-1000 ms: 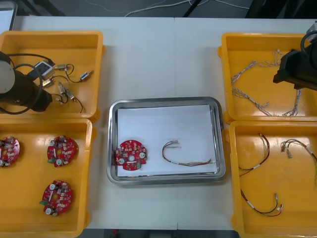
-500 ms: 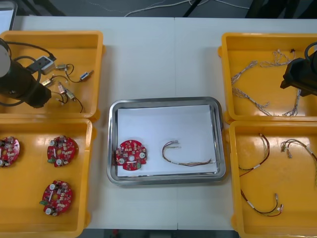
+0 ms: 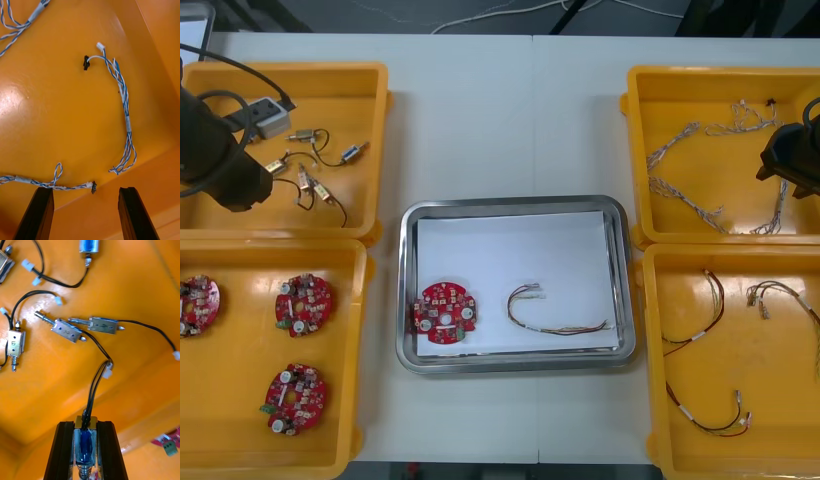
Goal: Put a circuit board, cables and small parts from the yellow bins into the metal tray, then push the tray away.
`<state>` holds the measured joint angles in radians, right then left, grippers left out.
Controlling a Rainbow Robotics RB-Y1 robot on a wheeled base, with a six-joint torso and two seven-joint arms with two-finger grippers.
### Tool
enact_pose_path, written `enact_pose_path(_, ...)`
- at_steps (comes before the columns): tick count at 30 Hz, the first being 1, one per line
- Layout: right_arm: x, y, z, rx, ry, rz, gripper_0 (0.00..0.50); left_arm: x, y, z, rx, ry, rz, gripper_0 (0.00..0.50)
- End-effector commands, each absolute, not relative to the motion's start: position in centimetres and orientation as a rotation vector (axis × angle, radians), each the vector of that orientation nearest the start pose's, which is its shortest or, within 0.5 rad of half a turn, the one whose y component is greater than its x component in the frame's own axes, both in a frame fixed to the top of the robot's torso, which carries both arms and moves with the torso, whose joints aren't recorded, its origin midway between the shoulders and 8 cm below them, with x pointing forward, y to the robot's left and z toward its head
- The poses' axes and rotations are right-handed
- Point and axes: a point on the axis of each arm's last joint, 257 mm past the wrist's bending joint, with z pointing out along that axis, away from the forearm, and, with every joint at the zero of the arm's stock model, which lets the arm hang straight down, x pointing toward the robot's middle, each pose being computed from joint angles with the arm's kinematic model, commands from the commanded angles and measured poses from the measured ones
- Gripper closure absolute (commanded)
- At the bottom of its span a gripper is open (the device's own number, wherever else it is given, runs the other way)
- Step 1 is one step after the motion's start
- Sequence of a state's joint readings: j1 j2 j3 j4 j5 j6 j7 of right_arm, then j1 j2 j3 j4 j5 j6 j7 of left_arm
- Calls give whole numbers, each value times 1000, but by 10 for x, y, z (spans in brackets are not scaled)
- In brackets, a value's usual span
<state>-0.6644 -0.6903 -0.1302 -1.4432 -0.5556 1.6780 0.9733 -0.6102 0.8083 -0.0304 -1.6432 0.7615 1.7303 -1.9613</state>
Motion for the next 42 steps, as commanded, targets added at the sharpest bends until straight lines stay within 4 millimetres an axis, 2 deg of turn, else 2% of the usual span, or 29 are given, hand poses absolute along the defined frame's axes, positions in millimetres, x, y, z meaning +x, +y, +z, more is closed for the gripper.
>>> enact_pose_path(1, 555, -426, -119, 697, 2422, 84, 0, 496, 352, -101, 728, 2530, 276, 500)
enact_pose_path(8, 575, -435, -122, 666, 2376, 84, 0, 471, 328, -97, 618, 2592, 188, 500)
enact_pose_path(11, 578, -440, -122, 652, 2365, 60, 0, 465, 316, -93, 573, 2598, 144, 500)
enact_pose_path(16, 586, -453, -118, 619, 2329, 2, 0, 454, 288, -90, 471, 2612, 21, 500)
enact_pose_path(25, 603, -463, -126, 582, 2282, -3, 0, 443, 260, -104, 268, 2625, 56, 500)
enact_pose_path(28, 606, -468, -128, 567, 2275, -23, 0, 443, 248, -111, 202, 2618, 54, 500)
enact_pose_path(35, 613, -475, -136, 518, 2269, -62, 0, 451, 203, -118, 43, 2591, -44, 500)
enact_pose_path(42, 619, -479, -141, 509, 2286, -74, 0, 457, 172, -129, -37, 2565, -56, 500)
